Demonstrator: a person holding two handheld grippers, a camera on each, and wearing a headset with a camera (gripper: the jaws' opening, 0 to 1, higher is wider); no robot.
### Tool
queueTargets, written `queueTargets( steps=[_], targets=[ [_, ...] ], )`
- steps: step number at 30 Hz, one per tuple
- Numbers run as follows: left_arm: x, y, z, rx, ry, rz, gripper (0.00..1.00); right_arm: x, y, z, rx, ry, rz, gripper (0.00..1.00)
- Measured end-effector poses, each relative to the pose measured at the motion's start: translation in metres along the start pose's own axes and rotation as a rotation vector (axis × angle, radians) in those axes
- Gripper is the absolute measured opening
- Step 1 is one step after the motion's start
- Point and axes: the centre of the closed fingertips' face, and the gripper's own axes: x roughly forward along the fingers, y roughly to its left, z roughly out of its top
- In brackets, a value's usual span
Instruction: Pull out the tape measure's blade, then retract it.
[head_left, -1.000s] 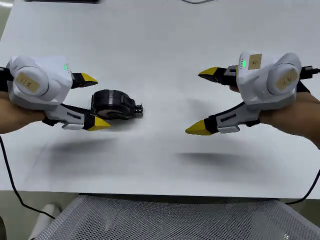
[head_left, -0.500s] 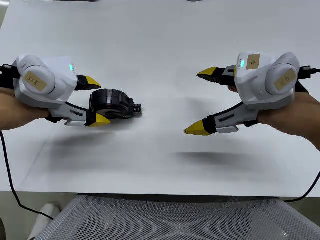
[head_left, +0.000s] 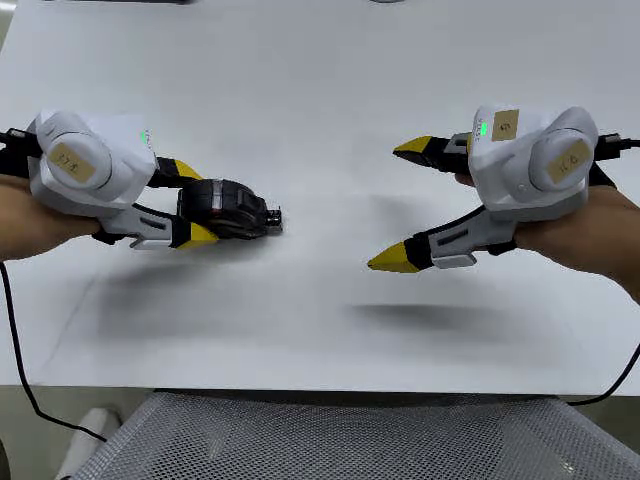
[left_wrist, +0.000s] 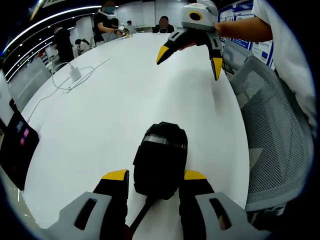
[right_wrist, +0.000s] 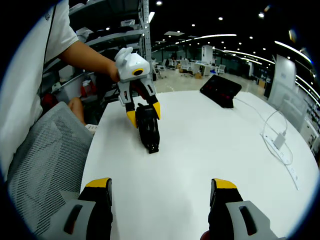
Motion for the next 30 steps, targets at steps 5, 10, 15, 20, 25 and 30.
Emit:
queueTargets(
  steps=[5, 10, 15, 20, 25, 30],
  targets=[
    [0.0, -0.001, 0.0, 0.003, 0.001, -0.005, 0.33, 0.001, 0.001, -0.001, 0.002, 0.001, 0.003, 0.79],
    [0.0, -0.004, -0.001, 0.009, 0.005, -0.016, 0.3, 0.003, 0.002, -0.001, 0.004, 0.003, 0.007, 0.78],
    [0.0, -0.003, -0.001, 0.021, 0.013, -0.017, 0.29, 0.005, 0.004, -0.001, 0.002, 0.003, 0.01, 0.77],
    [0.001, -0.002, -0.002, 0.066, 0.038, -0.005, 0.28, 0.007, 0.006, 0.0, 0.002, -0.004, 0.019, 0.75],
    [0.001, -0.003, -0.002, 0.066, 0.048, -0.002, 0.27, 0.011, 0.006, 0.002, 0.005, -0.018, 0.025, 0.72],
    [0.002, -0.002, -0.003, 0.086, 0.064, 0.003, 0.27, 0.018, 0.006, 0.006, -0.001, -0.028, 0.032, 0.7]
  ],
)
